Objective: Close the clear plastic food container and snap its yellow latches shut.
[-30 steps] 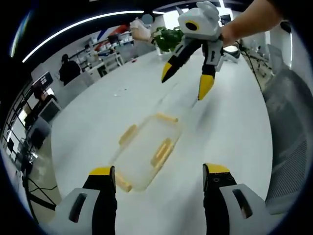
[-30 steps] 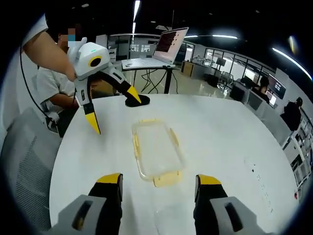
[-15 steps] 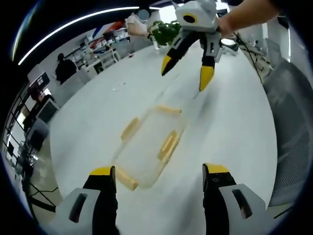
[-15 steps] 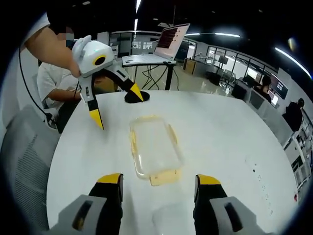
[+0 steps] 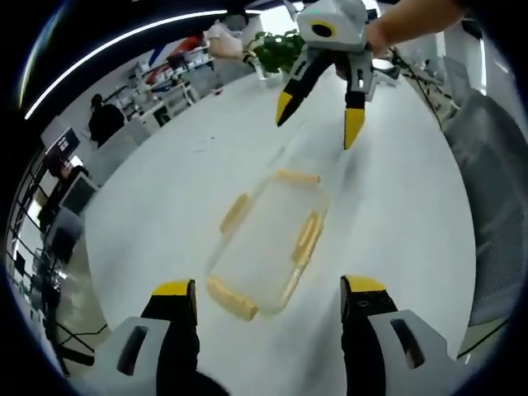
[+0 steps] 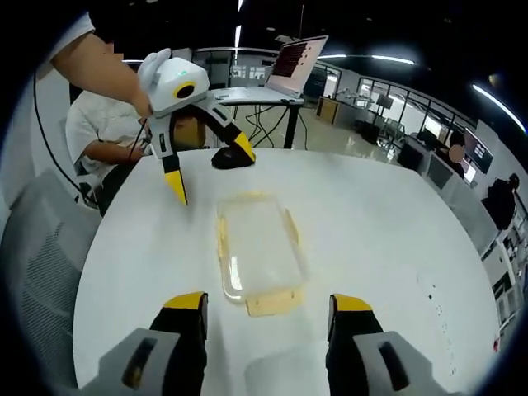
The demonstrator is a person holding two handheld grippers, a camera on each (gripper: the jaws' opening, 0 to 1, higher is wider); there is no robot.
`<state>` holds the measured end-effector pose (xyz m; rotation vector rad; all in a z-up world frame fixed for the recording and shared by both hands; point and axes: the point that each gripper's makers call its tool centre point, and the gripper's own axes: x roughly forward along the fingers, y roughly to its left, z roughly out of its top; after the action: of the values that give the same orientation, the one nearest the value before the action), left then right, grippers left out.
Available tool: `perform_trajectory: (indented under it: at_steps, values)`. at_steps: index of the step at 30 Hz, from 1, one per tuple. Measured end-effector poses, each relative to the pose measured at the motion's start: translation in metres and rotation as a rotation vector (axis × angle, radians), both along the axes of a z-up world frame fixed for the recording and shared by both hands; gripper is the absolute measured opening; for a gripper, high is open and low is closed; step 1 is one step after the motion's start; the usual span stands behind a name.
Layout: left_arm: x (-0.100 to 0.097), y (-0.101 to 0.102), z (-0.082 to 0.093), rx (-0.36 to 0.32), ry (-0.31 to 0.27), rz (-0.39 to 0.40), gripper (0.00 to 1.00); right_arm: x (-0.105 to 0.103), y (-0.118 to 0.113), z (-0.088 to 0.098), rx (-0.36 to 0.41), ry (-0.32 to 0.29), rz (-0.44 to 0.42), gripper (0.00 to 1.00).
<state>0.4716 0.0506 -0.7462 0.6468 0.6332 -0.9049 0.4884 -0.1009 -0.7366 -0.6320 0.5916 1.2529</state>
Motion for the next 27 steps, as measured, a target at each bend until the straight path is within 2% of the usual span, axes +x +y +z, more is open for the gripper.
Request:
perform_trajectory:
  at_steps: [5,17,20,27]
  values:
    - [0.005,0.004,-0.003,0.035,-0.004,-0.029,0.68,0.001,0.002,-0.004,-0.008,0.016,0.013,0.57]
    - [0.01,0.008,-0.01,0.072,0.014,-0.077,0.64,0.005,0.005,-0.011,-0.046,0.03,0.059,0.56]
    - [0.013,0.01,-0.012,0.088,0.015,-0.09,0.64,0.005,0.005,-0.015,-0.08,0.019,0.099,0.56]
    - [0.018,0.013,-0.02,0.119,0.024,-0.116,0.63,0.004,0.011,-0.02,-0.099,0.036,0.128,0.56]
